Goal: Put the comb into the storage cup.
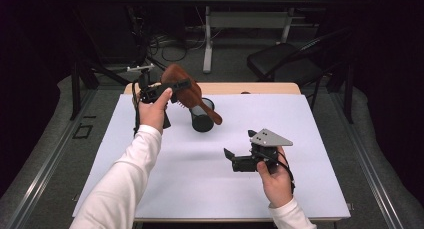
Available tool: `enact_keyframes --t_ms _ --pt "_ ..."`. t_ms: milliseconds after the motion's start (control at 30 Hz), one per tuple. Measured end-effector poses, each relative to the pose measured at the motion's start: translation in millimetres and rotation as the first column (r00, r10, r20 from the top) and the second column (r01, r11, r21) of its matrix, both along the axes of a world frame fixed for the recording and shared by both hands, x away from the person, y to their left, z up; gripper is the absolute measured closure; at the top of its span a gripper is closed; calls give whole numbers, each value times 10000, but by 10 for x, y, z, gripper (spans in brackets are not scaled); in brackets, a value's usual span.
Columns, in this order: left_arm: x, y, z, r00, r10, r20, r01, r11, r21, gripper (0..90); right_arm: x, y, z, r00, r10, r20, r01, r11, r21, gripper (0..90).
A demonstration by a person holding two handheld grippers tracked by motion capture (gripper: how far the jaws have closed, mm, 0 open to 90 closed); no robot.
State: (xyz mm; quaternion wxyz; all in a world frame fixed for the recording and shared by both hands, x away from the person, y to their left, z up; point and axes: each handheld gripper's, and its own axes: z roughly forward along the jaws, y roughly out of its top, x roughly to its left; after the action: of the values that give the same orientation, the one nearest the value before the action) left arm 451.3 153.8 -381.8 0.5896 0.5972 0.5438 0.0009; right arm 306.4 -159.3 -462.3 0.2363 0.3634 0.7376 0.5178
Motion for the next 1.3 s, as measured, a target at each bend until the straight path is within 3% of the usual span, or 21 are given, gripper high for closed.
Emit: enact_keyframes --t_ms 333,833,1300 --pt "79 64 20 9990 444 -53 -445 9990 -107 495 2 4 -5 10000 -35 -8 35 10000 -1 18" --pt "186 88 82 9950 1000 12 -1000 9950 57 495 1 2 -7 10000 -35 0 35 10000 10 18" --pt "271 96 132 9909 1347 80 -1349 9897 482 495 -3 -2 -4 10000 -50 15 50 10000 34 18"
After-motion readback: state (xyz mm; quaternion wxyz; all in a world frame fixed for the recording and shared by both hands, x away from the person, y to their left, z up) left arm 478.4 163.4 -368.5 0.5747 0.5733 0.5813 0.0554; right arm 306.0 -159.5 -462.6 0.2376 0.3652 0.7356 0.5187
